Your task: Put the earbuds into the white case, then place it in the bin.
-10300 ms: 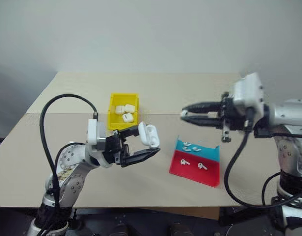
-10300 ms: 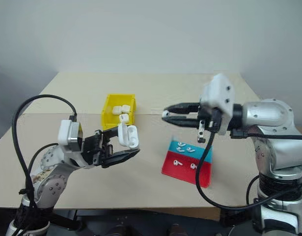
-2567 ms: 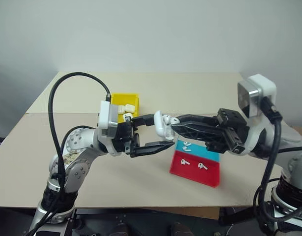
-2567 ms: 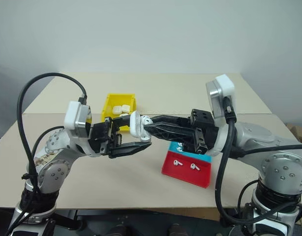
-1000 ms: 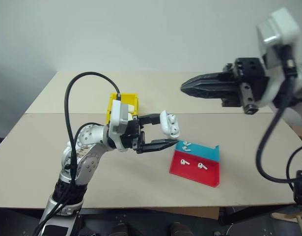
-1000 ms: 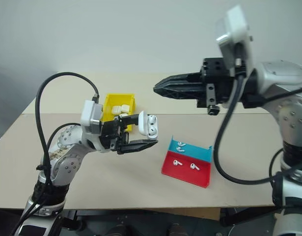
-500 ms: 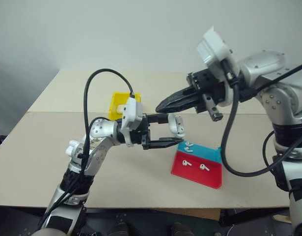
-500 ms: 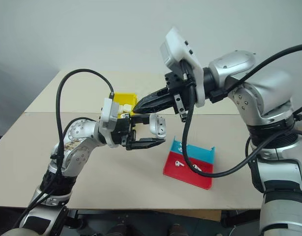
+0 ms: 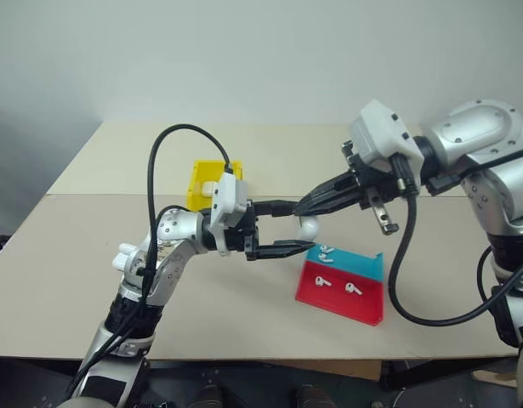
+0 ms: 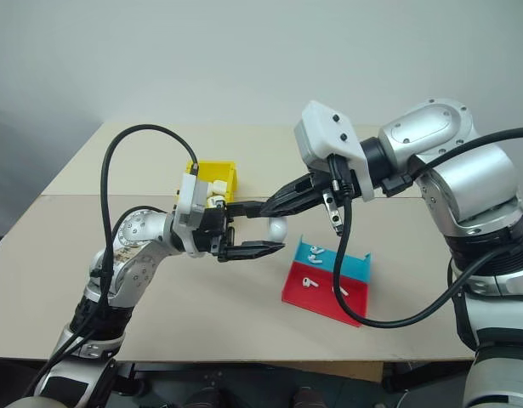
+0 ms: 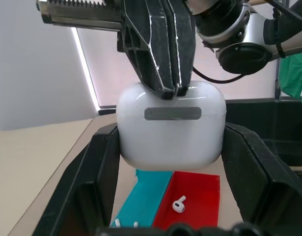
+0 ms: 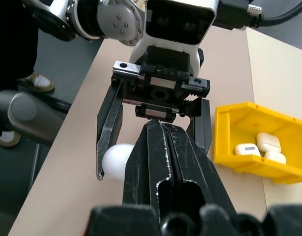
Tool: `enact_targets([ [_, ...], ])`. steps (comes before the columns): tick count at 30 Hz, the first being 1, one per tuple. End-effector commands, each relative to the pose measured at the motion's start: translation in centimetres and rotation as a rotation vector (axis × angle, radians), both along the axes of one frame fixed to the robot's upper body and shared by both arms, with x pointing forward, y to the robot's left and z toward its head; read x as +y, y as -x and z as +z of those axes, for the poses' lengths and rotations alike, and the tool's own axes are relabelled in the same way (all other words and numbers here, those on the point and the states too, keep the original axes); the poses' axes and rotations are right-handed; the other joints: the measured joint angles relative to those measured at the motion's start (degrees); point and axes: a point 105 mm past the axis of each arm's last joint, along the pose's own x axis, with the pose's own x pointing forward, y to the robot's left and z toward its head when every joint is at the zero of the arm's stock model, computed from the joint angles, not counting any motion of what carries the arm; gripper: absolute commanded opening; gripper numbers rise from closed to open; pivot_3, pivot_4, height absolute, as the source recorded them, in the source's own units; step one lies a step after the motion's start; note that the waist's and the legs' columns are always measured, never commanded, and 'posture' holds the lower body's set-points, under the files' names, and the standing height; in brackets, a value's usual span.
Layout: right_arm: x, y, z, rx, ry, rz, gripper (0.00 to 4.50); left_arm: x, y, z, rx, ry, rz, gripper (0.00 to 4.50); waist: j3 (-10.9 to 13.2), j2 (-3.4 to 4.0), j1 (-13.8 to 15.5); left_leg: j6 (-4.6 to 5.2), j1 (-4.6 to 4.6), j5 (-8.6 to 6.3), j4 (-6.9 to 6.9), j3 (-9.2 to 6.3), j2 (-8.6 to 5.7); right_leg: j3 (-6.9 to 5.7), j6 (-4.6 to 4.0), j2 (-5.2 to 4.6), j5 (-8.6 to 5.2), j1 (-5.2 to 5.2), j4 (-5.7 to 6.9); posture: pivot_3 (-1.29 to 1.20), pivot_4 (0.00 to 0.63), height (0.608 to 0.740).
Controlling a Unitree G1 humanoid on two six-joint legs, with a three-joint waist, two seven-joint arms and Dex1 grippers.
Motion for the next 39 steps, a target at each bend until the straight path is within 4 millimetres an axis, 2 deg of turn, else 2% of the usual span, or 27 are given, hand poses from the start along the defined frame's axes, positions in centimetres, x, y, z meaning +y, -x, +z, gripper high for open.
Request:
enact_targets([
  [1, -0.3, 0.4, 1.4, -0.069, -0.050, 0.009, 0.05, 0.4, 0.7, 2.0, -0.084, 0.070, -0.012, 2.78, 0.0, 0.00, -0.1, 0.00, 0.00, 0.00, 0.00, 0.00, 0.00, 0.00, 0.00, 0.00, 0.00, 0.00, 0.00, 0.00, 0.150, 0.740],
  [4, -0.6, 0.7, 3.3, -0.107, -0.172, 0.018, 0.05, 0.4, 0.7, 2.0, -0.082, 0.091, 0.001, 2.78, 0.0, 0.00, -0.1, 0.00, 0.00, 0.00, 0.00, 0.01, 0.00, 0.01, 0.00, 0.00, 0.00, 0.00, 0.00, 0.00, 0.150, 0.740],
  [7, -1.6, 0.2, 4.6, -0.133, -0.290, -0.046, 0.05, 0.6, 0.7, 2.2, -0.089, 0.113, 0.033, 2.78, 0.0, 0.00, 0.0, 0.00, 0.00, 0.00, 0.00, 0.00, 0.00, 0.00, 0.00, 0.00, 0.00, 0.01, 0.01, 0.00, 0.150, 0.740],
  [9, -2.6, -0.1, 5.3, -0.138, -0.385, -0.108, 0.05, 1.0, 0.3, 2.9, -0.091, 0.147, 0.103, 2.78, 0.0, 0.00, 0.1, 0.00, 0.00, 0.00, 0.00, 0.00, 0.00, 0.00, 0.00, -0.01, 0.01, 0.04, -0.02, 0.00, 0.150, 0.740],
  [11, -3.9, -0.4, 5.3, -0.123, -0.484, -0.187, 0.05, 1.3, -1.2, 4.2, -0.109, 0.186, 0.251, 2.78, 0.0, -0.01, 0.4, 0.00, -0.02, 0.00, 0.02, 0.00, -0.01, 0.00, 0.01, -0.02, 0.01, 0.06, -0.03, 0.00, 0.150, 0.740],
  [13, -4.9, -1.0, 3.9, -0.078, -0.527, -0.290, 0.05, 2.0, -3.0, 5.5, -0.145, 0.233, 0.411, 2.78, 0.0, -0.02, 0.8, 0.00, 0.01, 0.00, 0.04, -0.03, -0.01, -0.03, 0.01, -0.02, 0.01, 0.11, -0.03, 0.00, 0.150, 0.740],
  [16, -5.8, -1.7, -1.1, 0.030, -0.476, -0.470, 0.05, 3.7, -6.3, 6.3, -0.138, 0.257, 0.652, 2.78, 0.0, -0.02, 1.2, 0.00, 0.05, 0.00, 0.08, -0.02, -0.02, 0.00, 0.03, -0.02, 0.03, 0.15, -0.02, 0.00, 0.150, 0.740],
  [17, -5.9, -1.5, -2.8, 0.072, -0.461, -0.509, 0.05, 4.4, -7.8, 6.2, -0.113, 0.230, 0.753, 2.78, 0.0, -0.02, 1.3, 0.00, 0.05, 0.00, 0.07, -0.02, -0.03, 0.01, 0.03, -0.02, 0.03, 0.15, -0.01, 0.00, 0.150, 0.740],
  [19, -5.9, -0.9, -4.7, 0.121, -0.444, -0.553, 0.05, 5.4, -9.9, 6.0, -0.085, 0.177, 0.904, 2.78, 0.0, 0.00, 1.3, 0.00, 0.05, 0.00, 0.08, -0.04, -0.04, 0.01, 0.04, -0.02, 0.03, 0.13, 0.01, 0.00, 0.150, 0.740],
  [23, -6.0, 0.0, -7.5, 0.171, -0.349, -0.609, 0.05, 8.5, -14.6, 4.4, 0.031, 0.121, 1.232, 2.78, 0.0, -0.01, 0.9, 0.00, 0.06, 0.01, 0.07, -0.05, -0.06, 0.03, 0.14, -0.01, -0.01, 0.11, 0.03, 0.00, 0.150, 0.740],
  [28, -6.5, -0.4, -7.9, 0.177, -0.313, -0.668, 0.05, 8.5, -16.5, 1.2, 0.078, -0.022, 1.313, 2.78, 0.0, -0.03, 0.6, 0.00, 0.04, 0.01, 0.05, -0.08, -0.06, -0.02, 0.14, -0.01, -0.01, 0.12, -0.02, 0.00, 0.150, 0.740],
  [32, -6.7, -1.0, -7.8, 0.179, -0.319, -0.701, 0.05, 9.4, -18.2, -0.7, 0.239, -0.092, 1.393, 2.78, 0.1, -0.15, 0.7, -0.01, -0.03, 0.01, 0.05, -0.09, -0.08, -0.03, 0.08, -0.01, 0.03, 0.07, -0.03, 0.00, 0.150, 0.740],
  [34, -6.6, -1.0, -7.9, 0.181, -0.319, -0.704, 0.05, 9.8, -18.6, -1.1, 0.231, -0.125, 1.426, 2.78, 0.1, -0.16, 0.7, -0.01, -0.03, 0.00, 0.04, -0.10, -0.08, -0.04, 0.08, -0.02, 0.02, 0.08, -0.06, 0.00, 0.150, 0.740],
  [37, -6.5, -1.1, -8.0, 0.193, -0.327, -0.717, 0.05, 9.6, -18.5, -2.3, 0.316, -0.181, 1.384, 2.78, 0.1, -0.15, 0.6, -0.01, -0.03, 0.00, -0.02, -0.09, -0.09, -0.03, 0.08, -0.02, 0.02, 0.08, -0.10, 0.00, 0.150, 0.740],
  [38, -6.5, -1.2, -8.1, 0.195, -0.325, -0.720, 0.00, 9.4, -18.5, -2.3, 0.322, -0.169, 1.377, 3.49, 0.1, -0.15, 0.6, -0.01, -0.04, 0.00, -0.03, -0.09, -0.09, -0.03, 0.08, -0.02, 0.02, 0.08, -0.10, 0.00, 0.150, 0.740],
  [39, -6.5, -1.2, -8.1, 0.195, -0.323, -0.722, 0.00, 9.3, -18.5, -2.1, 0.318, -0.156, 1.374, 3.75, 0.1, -0.16, 0.6, -0.01, -0.04, 0.00, -0.04, -0.09, -0.09, -0.03, 0.08, -0.02, 0.02, 0.07, -0.10, 0.00, 0.150, 0.740],
])
